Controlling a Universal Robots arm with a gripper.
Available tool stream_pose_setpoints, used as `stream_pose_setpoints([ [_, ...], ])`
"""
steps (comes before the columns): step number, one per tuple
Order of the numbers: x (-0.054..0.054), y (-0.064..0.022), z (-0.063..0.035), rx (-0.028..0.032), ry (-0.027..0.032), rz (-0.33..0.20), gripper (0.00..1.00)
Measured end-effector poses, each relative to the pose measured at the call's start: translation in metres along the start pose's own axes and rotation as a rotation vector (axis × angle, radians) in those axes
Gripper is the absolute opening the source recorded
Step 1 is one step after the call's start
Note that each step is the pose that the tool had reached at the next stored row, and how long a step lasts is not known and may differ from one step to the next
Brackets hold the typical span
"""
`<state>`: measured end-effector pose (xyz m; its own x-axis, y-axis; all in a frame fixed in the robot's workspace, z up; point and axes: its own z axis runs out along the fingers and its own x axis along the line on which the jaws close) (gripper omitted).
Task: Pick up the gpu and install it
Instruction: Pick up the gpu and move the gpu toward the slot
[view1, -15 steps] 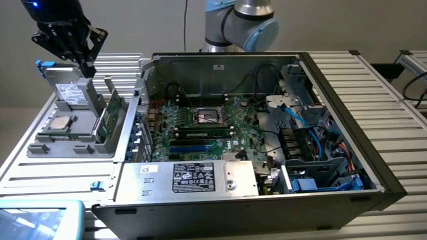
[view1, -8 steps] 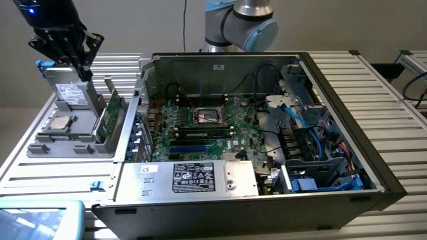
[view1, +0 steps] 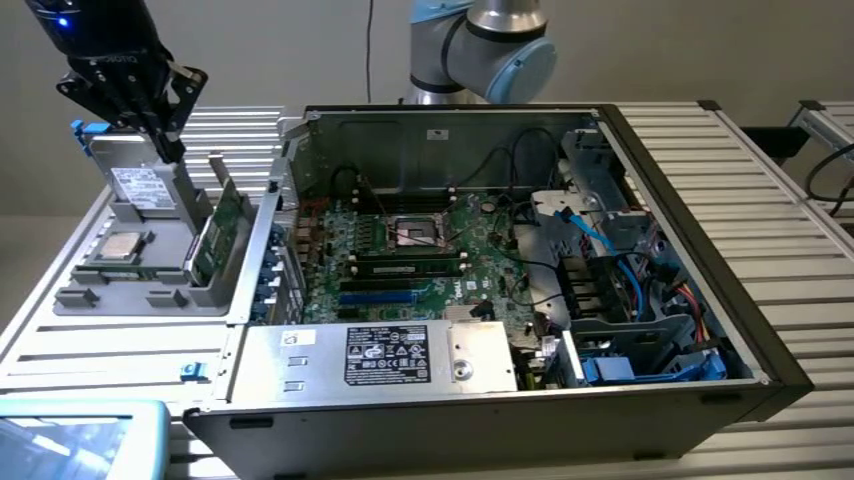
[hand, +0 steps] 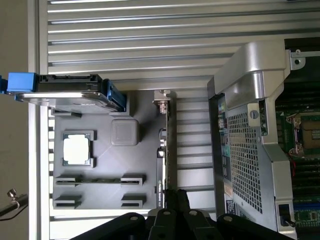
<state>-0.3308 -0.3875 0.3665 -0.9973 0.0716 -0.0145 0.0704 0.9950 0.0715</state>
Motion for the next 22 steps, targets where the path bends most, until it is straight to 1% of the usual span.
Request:
stream_pose_setpoints([
  [4, 0.0, 0.0, 0.0, 0.0, 0.0, 0.0, 0.12],
  [6, 0.0, 0.0, 0.0, 0.0001, 0.0001, 0.0, 0.13],
  [8, 0.0, 0.0, 0.0, 0.0001, 0.0, 0.0, 0.25],
  [9, 0.0, 0.0, 0.0, 0.0001, 0.0001, 0.0, 0.25],
  [11, 0.0, 0.0, 0.0001, 0.0001, 0.0001, 0.0, 0.37],
  [12, 0.0, -0.0001, 0.0009, -0.0002, -0.0008, 0.0, 0.43],
  [14, 0.001, -0.0002, 0.003, -0.0005, -0.0069, 0.0, 0.43],
  [15, 0.002, -0.0004, 0.0041, -0.0007, -0.0104, -0.001, 0.5],
  [17, 0.005, -0.0009, 0.0072, -0.0012, -0.016, -0.001, 0.5],
  [20, 0.01, -0.0016, 0.0123, -0.0015, -0.0211, -0.002, 0.5],
  [22, 0.013, -0.0021, 0.0158, -0.0016, -0.0228, -0.002, 0.5],
])
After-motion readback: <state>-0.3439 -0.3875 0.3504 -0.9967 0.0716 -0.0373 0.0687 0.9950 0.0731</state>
